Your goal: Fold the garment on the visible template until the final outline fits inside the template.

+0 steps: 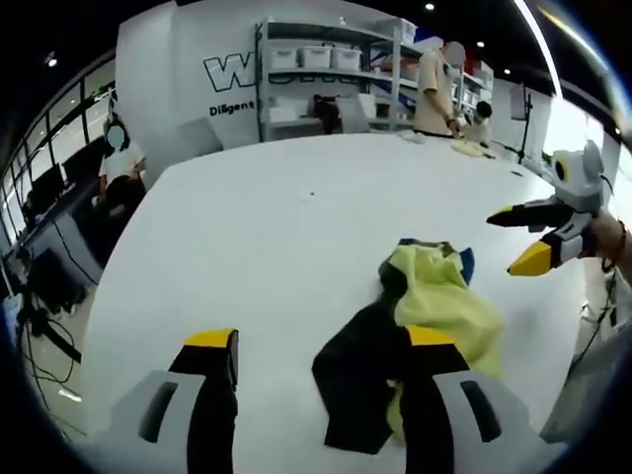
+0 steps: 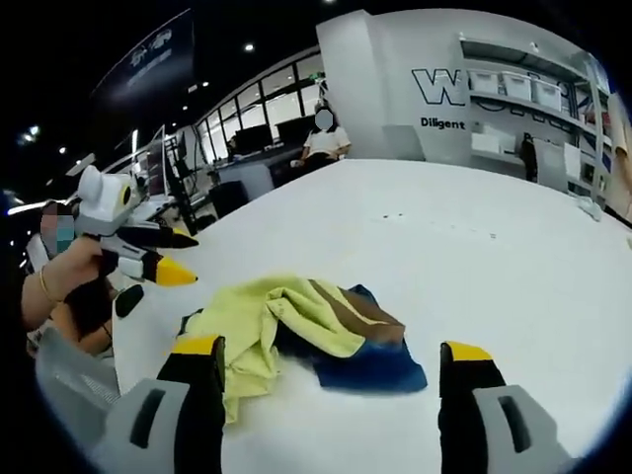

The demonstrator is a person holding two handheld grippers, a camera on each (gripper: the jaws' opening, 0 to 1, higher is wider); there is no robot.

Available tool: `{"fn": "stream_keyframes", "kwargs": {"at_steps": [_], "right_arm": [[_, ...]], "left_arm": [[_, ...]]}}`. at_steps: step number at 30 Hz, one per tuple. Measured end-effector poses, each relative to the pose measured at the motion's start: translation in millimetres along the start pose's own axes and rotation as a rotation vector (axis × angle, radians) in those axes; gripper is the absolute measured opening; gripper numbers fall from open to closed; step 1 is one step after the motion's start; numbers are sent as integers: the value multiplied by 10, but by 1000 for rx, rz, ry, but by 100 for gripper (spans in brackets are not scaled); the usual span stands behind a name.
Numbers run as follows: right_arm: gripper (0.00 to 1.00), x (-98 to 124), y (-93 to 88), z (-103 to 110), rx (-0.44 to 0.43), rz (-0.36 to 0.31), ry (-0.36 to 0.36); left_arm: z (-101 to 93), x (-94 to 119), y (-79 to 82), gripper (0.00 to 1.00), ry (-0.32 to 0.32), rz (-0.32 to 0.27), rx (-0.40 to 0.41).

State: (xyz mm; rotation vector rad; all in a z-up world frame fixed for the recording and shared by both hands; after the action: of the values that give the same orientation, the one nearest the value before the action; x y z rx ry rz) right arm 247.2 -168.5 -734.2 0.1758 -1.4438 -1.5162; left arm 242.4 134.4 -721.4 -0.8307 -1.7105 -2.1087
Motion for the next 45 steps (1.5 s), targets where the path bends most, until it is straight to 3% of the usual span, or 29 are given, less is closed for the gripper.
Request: {"fn": "stream_keyframes", "kwargs": {"at_steps": [7,12,21,24,28,32,34,38,40,45], "right_arm": [[77,-107,-30,-193,-36,6,-31],[70,-172,-34,-283,-80,-29,-28],[56,-382,-73,-357,-71,6,-26],[53,-432,-87,-378,-81,13,-45],[40,-500,-101,-362,-100,15,-49],[38,-549,-139,-363,-106,38,-76],[34,-555,-150,-362,-112,38,-82],[22,-572,-176,-389,-72,80,-133],[21,-573,-178,-391,-92,74,-129],[15,-578,-162,-377,-64,78,-139]], "left_arm": [[-23,-286,-39,54,-35,35,-33],[-46,-391,-46,51,-48,39,-51],[-149,-592,-171,39,-84,91,-75],[-152,-618,-212,37,-65,129,-36],[-169,-625,-265,29,-74,158,-29],[-203,-628,-294,22,-87,173,-14],[-206,-631,-319,24,-72,191,12],[-175,-645,-318,19,-52,181,1],[-165,-644,-320,12,-42,185,-1],[-177,-639,-318,7,-36,175,7]]}}
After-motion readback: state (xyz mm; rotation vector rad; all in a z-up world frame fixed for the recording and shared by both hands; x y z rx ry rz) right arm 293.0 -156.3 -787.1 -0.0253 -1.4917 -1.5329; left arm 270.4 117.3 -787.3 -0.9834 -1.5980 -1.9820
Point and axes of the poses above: the point that each gripper's makers call its tool centre point, and the gripper's own axes: x roughly backward along the fingers, z roughly to its left, y roughly out of its top, the point moved 10 cm from there along x, roughly backward along the fingers, and after that the axes turned 12 degrees about y, right-handed, at the moved point
